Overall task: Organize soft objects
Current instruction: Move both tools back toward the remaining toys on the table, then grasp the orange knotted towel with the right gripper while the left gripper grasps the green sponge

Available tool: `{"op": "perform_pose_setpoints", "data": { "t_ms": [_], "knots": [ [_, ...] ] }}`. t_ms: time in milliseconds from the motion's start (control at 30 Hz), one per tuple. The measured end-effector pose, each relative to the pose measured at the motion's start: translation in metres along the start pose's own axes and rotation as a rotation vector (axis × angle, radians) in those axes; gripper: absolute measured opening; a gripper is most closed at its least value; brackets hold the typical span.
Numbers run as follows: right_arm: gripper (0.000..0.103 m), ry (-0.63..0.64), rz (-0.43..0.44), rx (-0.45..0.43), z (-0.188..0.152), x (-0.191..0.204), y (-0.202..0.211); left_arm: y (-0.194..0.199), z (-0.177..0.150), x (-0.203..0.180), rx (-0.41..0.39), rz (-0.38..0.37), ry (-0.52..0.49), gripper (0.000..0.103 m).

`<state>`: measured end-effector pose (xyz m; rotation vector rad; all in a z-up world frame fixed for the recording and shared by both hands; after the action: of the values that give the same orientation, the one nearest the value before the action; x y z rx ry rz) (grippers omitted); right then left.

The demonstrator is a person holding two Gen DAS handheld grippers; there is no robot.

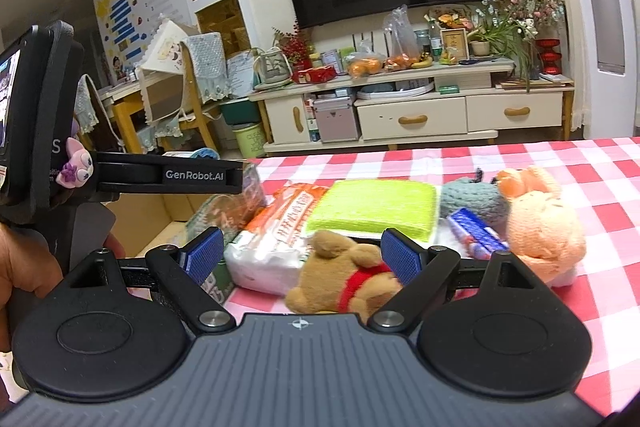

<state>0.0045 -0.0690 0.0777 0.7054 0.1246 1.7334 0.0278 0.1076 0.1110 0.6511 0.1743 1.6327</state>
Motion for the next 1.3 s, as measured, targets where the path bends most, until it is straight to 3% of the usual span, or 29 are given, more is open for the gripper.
{"op": "perform_pose_setpoints", "data": {
  "t_ms": [300,700,900,1300],
  "knots": [
    [0.103,-0.018,-0.063,-0.033,0.001,-0.017,0.004,0.002,0.001,-0.027,-0.021,-0.045,-0.045,0.102],
    [0.103,-0.123,-0.229,-0.125,0.016,-0.074,0.005,0.005,-0.001,-0.069,-0.041,-0.196,-0.11,0.102],
    [0.103,-0.222,-0.242,-0.115,0.024,-0.107,-0.011,-0.012,0.001,-0.081,0.016,-0.284,-0.034,0.102],
    [0.103,-0.258,-0.224,-0.06,0.027,-0.137,-0.033,-0.073,0.009,-0.088,0.143,-0.351,0.101,0.102]
  ]
}}
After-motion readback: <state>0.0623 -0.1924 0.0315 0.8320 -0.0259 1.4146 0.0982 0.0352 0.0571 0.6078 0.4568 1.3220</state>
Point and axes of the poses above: each gripper's, at about its wrist camera, not at the fingertips, and y roughly against the way its jaws point, x to its left, z to its top, the point moved 3 cm from there along -y, roughly the way its jaws point, and after that the axes turned 10 degrees about -y, right-handed, at the moved point
